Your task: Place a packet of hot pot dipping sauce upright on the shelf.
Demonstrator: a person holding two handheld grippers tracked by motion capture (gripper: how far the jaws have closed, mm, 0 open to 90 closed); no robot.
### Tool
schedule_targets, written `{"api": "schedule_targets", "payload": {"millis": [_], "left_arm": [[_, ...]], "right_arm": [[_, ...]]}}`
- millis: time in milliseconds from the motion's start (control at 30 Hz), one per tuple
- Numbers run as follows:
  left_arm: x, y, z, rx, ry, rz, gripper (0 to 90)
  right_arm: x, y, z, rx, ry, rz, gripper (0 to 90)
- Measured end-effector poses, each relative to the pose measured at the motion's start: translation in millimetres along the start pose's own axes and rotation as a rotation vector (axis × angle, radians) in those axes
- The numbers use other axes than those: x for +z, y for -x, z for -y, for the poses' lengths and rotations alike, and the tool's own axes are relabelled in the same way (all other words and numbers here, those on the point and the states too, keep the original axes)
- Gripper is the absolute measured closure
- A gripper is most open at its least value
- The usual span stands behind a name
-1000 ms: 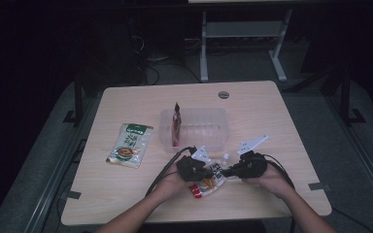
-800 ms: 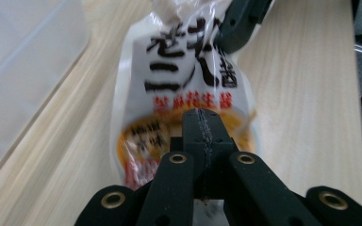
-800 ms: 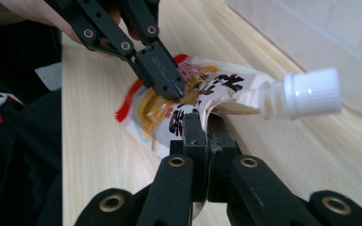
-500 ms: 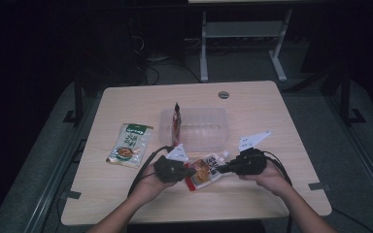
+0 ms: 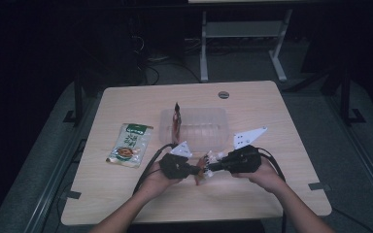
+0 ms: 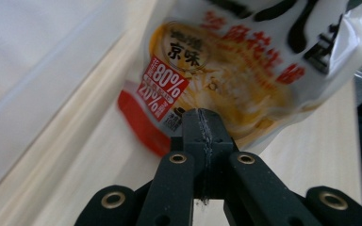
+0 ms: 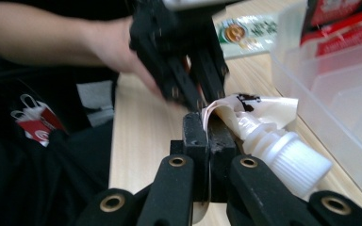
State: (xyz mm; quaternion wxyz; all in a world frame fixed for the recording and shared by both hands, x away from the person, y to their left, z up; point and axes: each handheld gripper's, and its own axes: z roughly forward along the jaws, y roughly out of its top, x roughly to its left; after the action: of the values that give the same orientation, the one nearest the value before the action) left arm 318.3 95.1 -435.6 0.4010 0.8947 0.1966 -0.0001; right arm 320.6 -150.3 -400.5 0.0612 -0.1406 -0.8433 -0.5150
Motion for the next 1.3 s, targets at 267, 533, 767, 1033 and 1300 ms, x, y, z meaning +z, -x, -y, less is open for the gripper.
{"api": "schedule_targets", "payload": {"millis": [267, 533, 767, 1033, 1300], "left_arm": [[6.9, 10.2, -7.0, 0.029, 0.025, 0.032, 89.8], [-2.3, 3.2, -3.5, 0.018, 0.029, 0.026, 89.8], [-18.3, -0.6, 5.6, -0.002, 0.024, 0.025, 89.8], [-39.0, -1.9, 13.9, -0.034, 0.024, 0.019, 87.4], [-72.7, -0.9, 40.9, -0.062, 0.019, 0.004, 74.1]], "right_arm": [[-5.7, -1.4, -3.2, -0.003, 0.029, -0.007, 89.1], [-10.2, -1.1, -2.4, -0.001, 0.04, 0.007, 89.1], [-15.9, -4.2, -5.2, 0.0, 0.07, 0.021, 89.1], [-21.8, -3.0, -19.5, -0.03, 0.089, 0.046, 89.1], [-21.6, 5.9, -40.7, -0.066, 0.117, 0.065, 89.1]]}}
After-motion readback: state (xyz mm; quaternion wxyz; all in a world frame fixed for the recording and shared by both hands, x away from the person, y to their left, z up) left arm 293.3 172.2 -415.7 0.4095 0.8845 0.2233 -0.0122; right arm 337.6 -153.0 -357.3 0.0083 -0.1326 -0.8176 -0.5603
